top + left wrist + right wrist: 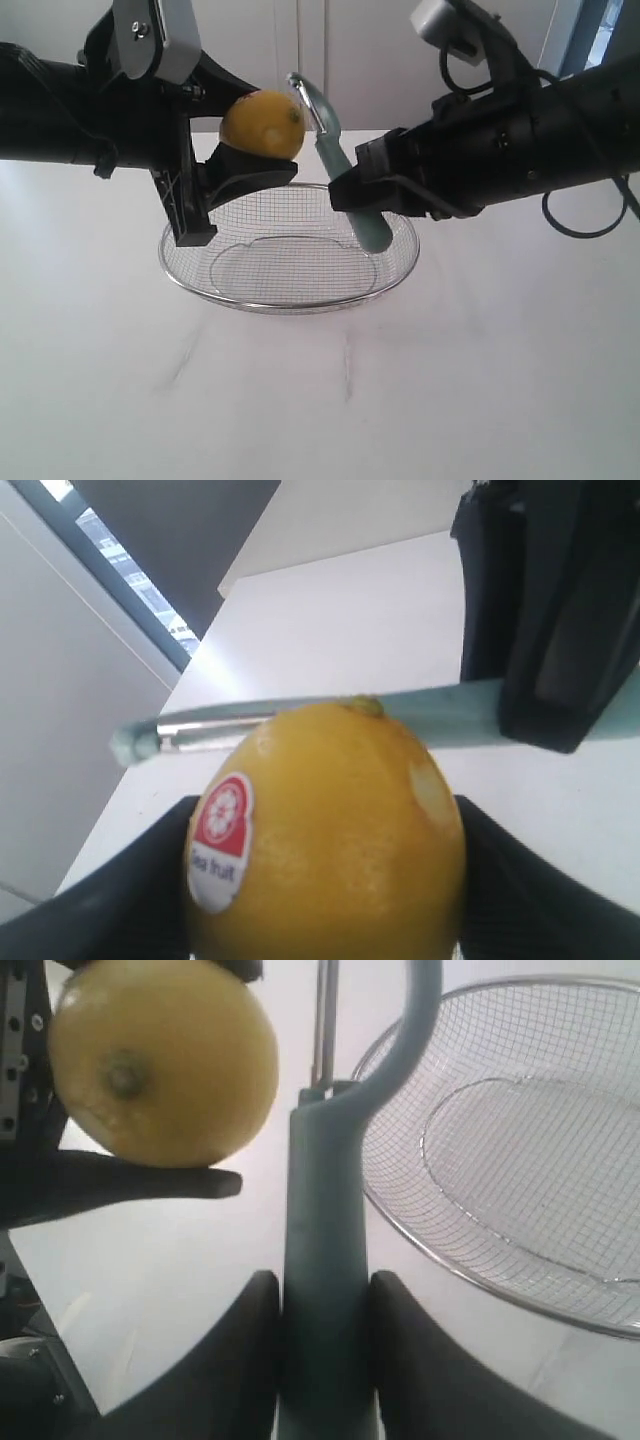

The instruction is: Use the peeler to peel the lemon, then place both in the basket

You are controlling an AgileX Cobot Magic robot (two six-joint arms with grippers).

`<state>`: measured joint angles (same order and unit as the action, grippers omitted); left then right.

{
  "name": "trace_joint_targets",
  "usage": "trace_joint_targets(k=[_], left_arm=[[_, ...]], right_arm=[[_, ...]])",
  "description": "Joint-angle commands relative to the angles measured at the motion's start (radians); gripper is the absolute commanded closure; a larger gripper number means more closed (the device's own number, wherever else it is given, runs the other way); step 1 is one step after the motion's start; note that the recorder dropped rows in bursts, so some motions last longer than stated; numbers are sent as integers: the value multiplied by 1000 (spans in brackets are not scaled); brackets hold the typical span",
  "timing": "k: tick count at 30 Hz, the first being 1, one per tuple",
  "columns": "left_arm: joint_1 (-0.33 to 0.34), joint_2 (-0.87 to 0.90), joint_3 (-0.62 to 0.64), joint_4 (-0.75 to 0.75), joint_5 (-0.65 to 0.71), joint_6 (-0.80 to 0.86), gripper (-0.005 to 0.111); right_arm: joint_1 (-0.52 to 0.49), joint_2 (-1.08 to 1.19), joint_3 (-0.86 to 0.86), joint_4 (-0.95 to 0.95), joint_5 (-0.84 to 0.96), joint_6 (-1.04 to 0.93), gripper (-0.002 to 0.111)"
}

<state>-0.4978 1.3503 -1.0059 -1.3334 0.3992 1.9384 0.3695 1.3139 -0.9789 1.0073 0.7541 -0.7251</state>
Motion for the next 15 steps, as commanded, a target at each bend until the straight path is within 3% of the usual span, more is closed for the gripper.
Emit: trace_joint_targets(k=[1,8,15], left_arm=[[-5,-11,-1,-15,12,-12,107],[-5,-11,-1,-15,9,-14,107],[-5,-11,-1,-15,9,-84,107]], right_arm=[[-12,-91,4,-14,-49,-3,108],[-12,-214,4,-69,-98,49,108],[-10,-187,4,-86,-50,52,108]])
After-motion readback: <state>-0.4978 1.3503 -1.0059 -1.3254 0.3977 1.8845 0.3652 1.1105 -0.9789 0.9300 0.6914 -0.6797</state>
